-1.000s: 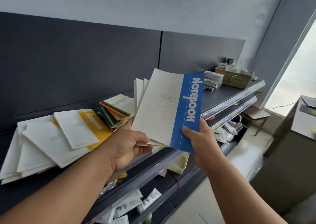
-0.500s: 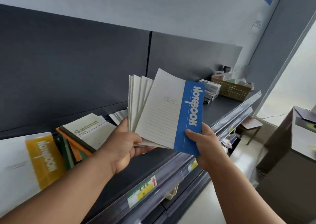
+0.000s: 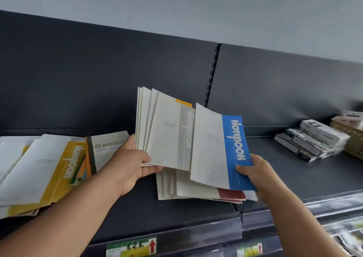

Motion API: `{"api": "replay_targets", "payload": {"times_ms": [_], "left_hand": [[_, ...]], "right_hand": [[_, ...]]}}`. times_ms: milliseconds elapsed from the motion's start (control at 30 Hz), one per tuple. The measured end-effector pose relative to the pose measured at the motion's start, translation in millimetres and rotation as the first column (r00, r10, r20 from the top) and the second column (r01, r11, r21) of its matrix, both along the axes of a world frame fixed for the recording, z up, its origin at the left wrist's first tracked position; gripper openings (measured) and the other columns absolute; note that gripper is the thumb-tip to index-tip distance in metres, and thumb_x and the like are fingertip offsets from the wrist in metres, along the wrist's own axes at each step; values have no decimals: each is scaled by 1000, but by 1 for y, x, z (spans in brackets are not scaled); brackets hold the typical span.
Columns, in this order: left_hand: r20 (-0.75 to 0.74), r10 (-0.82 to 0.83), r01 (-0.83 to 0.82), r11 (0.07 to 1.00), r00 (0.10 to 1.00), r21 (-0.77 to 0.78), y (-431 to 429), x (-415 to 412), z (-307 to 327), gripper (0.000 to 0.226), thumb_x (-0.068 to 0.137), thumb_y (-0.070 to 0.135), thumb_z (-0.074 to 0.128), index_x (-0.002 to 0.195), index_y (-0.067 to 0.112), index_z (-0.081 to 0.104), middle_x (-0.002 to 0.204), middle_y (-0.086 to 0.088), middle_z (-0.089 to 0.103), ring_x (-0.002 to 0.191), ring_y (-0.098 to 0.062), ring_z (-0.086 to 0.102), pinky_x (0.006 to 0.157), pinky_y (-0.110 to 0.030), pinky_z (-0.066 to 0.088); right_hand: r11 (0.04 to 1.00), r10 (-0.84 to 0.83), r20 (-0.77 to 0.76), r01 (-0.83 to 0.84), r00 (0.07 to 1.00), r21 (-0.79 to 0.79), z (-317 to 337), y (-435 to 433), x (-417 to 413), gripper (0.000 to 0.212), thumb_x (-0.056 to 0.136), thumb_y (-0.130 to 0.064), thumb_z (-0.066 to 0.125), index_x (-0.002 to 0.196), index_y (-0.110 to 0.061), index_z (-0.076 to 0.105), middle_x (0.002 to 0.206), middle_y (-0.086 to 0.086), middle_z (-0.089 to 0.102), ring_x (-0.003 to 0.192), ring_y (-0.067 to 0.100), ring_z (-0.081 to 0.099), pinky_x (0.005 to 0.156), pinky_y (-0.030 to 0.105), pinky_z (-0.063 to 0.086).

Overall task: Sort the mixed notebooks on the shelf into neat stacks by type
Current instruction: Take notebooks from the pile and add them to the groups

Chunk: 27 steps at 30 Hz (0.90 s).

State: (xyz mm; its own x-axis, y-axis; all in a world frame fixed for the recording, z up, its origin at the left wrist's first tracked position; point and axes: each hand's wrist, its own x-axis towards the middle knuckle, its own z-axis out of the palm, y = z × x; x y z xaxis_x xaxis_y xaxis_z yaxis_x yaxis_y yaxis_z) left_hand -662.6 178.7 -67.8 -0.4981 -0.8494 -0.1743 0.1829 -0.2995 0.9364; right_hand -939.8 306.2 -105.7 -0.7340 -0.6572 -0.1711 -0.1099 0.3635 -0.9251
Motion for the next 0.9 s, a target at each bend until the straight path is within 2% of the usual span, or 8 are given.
{"api": "replay_targets", "payload": {"times_ms": [233,333,400,467,533,633,833,900], "left_hand": [[-60,219,-216,975,974,47,25,6,2,64,84,-25,38,127,20,53,116,-13,64,101,-33,64,64,-38,60],[-64,230,-229,973,971,32,36,5,3,62,85,-24,39,126,19,55,116,-13,65,102,-33,65,66,-39,59],[-64,231,-230,973,971,29,43,5,4,60,85,-24,39,124,19,55,114,-13,66,100,-33,65,66,-39,60],[-56,224,-222,975,973,26,50,7,7,59,85,-24,40,123,19,56,114,-14,66,100,-32,65,67,-39,60],[-55,207,-206,978,977,24,55,9,9,59,86,-23,41,124,20,56,115,-14,66,100,-32,66,69,-40,60],[-59,192,-191,981,980,23,63,18,13,56,87,-21,42,122,20,57,114,-14,67,100,-33,67,70,-41,60],[-137,194,-182,979,971,94,67,53,19,28,101,22,44,124,20,59,112,-12,71,100,-34,69,77,-50,58],[-133,226,-215,972,965,90,64,68,19,30,102,21,41,126,21,59,113,-11,71,101,-34,68,78,-53,57]], "right_hand": [[880,290,-306,-126,907,459,-5,-19,-27,30,86,-20,70,109,-7,58,92,3,59,75,16,57,55,27,42],[814,374,-534,8,759,581,7,-22,-18,51,86,-38,64,126,-9,50,114,8,57,103,27,56,76,34,50],[901,334,-614,-50,716,432,17,-25,0,53,92,-39,57,136,-11,46,132,10,52,118,31,49,91,39,45],[952,306,-517,-255,799,170,29,-31,25,49,96,-37,54,137,-13,49,134,6,55,113,26,54,89,34,44],[908,395,-139,-409,908,-90,40,-38,52,41,96,-38,54,131,-15,55,123,1,64,105,20,62,90,37,50],[846,528,329,-453,783,-282,46,-46,83,24,96,-31,59,113,-13,63,108,4,73,97,23,70,79,37,57],[844,522,329,-421,787,-332,35,-60,119,20,92,-4,61,109,-13,64,102,3,75,95,23,70,82,39,56],[844,520,317,-421,793,-333,33,-62,134,20,93,-3,60,108,-15,64,101,2,75,93,22,70,81,39,57]]}}
